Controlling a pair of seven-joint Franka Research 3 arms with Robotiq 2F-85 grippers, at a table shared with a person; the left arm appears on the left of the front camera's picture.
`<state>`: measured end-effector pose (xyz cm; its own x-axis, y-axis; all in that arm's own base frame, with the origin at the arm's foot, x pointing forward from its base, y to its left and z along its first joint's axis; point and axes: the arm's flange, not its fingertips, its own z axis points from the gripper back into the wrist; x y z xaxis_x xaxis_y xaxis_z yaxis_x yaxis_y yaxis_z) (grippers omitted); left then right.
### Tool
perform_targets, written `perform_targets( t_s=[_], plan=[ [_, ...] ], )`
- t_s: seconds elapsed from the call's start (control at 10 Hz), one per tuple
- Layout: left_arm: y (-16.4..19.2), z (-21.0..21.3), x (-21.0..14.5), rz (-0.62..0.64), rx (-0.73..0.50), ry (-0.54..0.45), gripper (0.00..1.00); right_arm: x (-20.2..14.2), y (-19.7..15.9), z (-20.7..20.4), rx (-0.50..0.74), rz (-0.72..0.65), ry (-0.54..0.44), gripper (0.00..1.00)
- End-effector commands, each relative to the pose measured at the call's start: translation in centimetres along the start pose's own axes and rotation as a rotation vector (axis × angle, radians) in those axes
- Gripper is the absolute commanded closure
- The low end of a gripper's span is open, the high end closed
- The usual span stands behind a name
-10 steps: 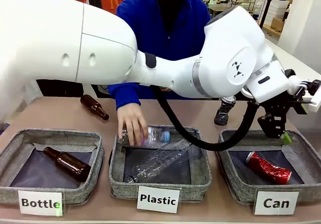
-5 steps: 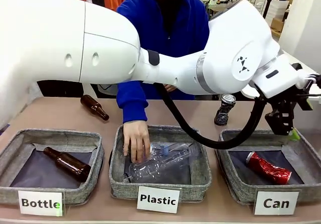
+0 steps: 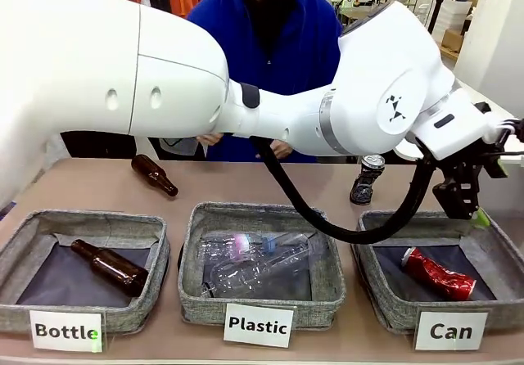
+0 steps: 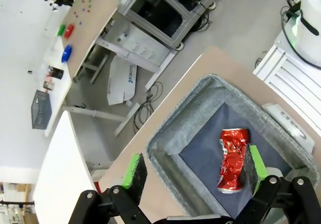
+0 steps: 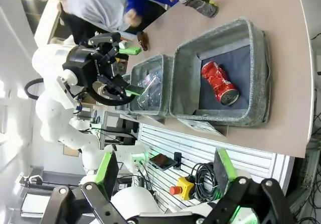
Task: Sort the can waste into the basket.
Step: Pick up the can waste from the table and place it in the right Fabric basket.
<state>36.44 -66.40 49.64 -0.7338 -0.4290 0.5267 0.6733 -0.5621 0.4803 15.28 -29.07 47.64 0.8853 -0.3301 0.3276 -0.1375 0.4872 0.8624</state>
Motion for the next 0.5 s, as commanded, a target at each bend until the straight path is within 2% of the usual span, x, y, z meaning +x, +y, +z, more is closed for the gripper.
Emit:
perform_targets(
  t_s=[0.0, 0.2, 0.3, 0.4],
  plan=[
    [-1.5, 1.7, 0.0, 0.029, 0.029, 0.036, 0.00, -0.1, 0.2, -0.1, 0.016, 0.034, -0.004, 0.00],
    [-4.0, 4.9, -0.9, 0.108, 0.071, 0.090, 0.00, 0.1, 1.6, -2.8, -0.011, 0.087, 0.050, 0.00],
    [-6.0, 8.1, -1.9, 0.193, 0.086, 0.115, 0.00, 0.3, 2.6, -5.4, -0.046, 0.124, 0.087, 0.00],
    [-8.4, 11.8, -2.7, 0.338, 0.118, 0.134, 0.00, 0.5, 4.0, -8.3, -0.048, 0.155, 0.112, 0.00]
  ],
)
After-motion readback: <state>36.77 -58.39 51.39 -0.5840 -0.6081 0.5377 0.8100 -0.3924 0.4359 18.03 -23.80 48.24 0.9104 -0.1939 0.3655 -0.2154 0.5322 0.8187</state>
